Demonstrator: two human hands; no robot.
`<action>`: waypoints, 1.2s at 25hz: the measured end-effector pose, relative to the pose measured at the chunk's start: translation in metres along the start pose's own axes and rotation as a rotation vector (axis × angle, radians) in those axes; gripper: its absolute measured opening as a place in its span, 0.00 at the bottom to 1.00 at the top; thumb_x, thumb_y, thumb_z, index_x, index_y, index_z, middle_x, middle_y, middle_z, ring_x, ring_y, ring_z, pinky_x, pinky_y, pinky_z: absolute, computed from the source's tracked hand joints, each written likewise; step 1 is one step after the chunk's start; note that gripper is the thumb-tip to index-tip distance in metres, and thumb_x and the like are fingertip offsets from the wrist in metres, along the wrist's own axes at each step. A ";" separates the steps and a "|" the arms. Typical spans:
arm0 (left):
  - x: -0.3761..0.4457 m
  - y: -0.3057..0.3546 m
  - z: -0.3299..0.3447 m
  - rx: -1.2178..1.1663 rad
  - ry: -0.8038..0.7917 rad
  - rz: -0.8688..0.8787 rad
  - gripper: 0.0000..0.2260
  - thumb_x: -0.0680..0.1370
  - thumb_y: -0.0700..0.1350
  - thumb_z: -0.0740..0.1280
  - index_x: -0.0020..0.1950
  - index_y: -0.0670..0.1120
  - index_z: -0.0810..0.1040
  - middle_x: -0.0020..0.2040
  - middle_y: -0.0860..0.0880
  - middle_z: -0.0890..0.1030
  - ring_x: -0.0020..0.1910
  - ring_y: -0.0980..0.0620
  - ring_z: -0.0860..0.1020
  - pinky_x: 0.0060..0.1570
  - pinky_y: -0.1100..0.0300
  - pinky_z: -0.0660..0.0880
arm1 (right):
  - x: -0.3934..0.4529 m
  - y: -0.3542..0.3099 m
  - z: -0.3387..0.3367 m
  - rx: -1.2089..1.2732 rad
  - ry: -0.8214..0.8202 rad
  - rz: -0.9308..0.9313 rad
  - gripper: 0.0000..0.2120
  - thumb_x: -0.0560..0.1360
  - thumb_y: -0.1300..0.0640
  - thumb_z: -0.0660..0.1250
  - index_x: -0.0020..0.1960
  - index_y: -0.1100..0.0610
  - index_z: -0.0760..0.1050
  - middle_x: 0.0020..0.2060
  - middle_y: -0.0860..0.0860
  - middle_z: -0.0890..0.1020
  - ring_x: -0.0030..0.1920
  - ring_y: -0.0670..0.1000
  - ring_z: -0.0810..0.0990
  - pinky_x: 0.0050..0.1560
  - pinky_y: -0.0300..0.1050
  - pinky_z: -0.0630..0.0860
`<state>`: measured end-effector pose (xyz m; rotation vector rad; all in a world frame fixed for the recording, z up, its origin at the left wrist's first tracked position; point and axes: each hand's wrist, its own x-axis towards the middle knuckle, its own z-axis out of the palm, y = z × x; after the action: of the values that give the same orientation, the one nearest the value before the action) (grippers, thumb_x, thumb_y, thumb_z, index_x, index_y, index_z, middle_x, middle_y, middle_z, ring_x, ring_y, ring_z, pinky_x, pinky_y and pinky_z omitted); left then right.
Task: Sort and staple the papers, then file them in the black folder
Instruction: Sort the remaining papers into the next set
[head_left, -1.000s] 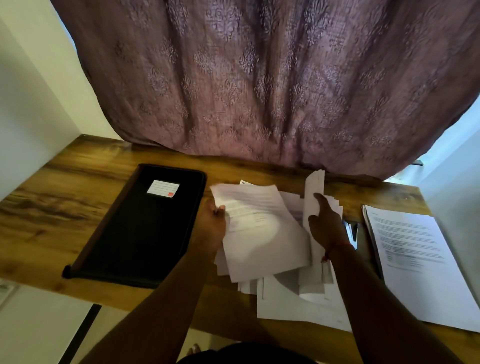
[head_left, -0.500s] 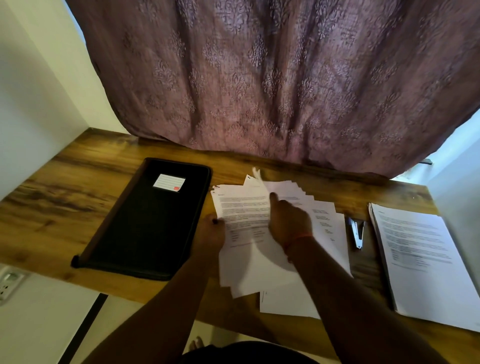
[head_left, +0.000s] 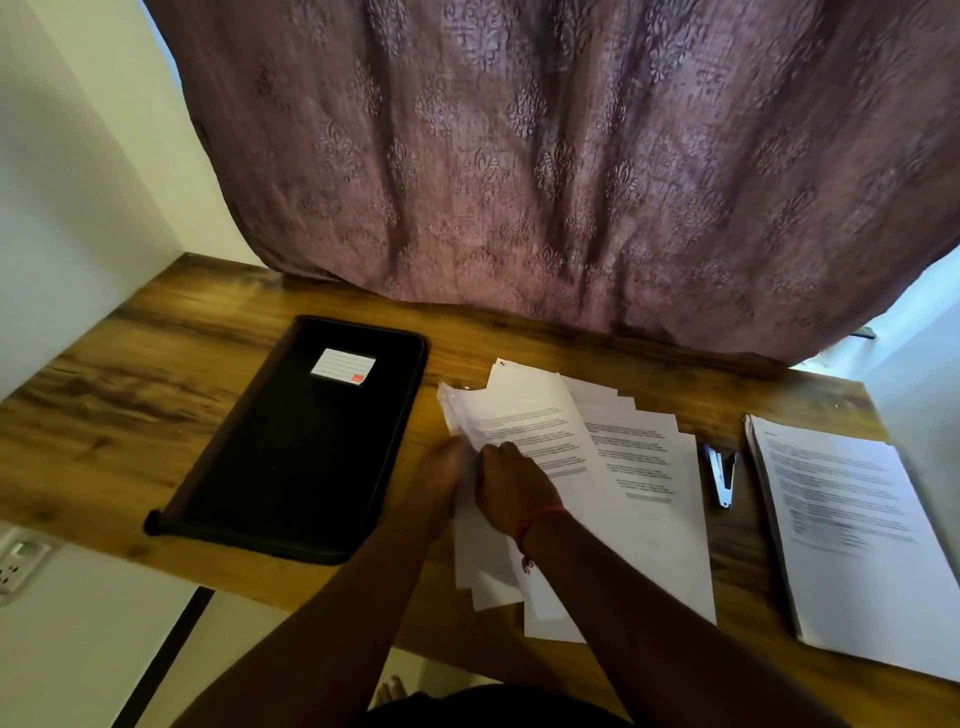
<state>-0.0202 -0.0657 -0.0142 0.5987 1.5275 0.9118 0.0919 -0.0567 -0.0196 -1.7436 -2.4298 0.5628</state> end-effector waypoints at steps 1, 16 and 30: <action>0.001 -0.003 0.002 -0.026 -0.023 -0.026 0.15 0.83 0.55 0.58 0.61 0.49 0.77 0.58 0.47 0.80 0.58 0.45 0.78 0.61 0.47 0.74 | 0.001 0.003 0.007 -0.007 -0.060 -0.050 0.18 0.79 0.49 0.57 0.63 0.56 0.74 0.57 0.58 0.77 0.56 0.60 0.78 0.57 0.52 0.76; 0.015 0.019 -0.009 0.118 -0.101 0.391 0.14 0.82 0.41 0.64 0.68 0.48 0.74 0.61 0.51 0.81 0.60 0.50 0.80 0.61 0.48 0.77 | -0.015 0.125 -0.084 1.164 0.117 0.270 0.20 0.75 0.47 0.71 0.65 0.49 0.74 0.58 0.50 0.82 0.55 0.52 0.83 0.57 0.58 0.79; -0.025 0.075 0.028 -0.082 -0.045 0.608 0.18 0.78 0.57 0.69 0.64 0.52 0.78 0.59 0.51 0.83 0.58 0.49 0.82 0.59 0.41 0.77 | -0.036 0.083 -0.103 1.282 0.529 0.118 0.12 0.76 0.56 0.70 0.56 0.42 0.78 0.56 0.45 0.83 0.58 0.47 0.81 0.60 0.54 0.78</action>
<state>0.0024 -0.0383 0.0617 1.0443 1.2733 1.3988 0.2078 -0.0425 0.0512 -1.1751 -1.0846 1.1218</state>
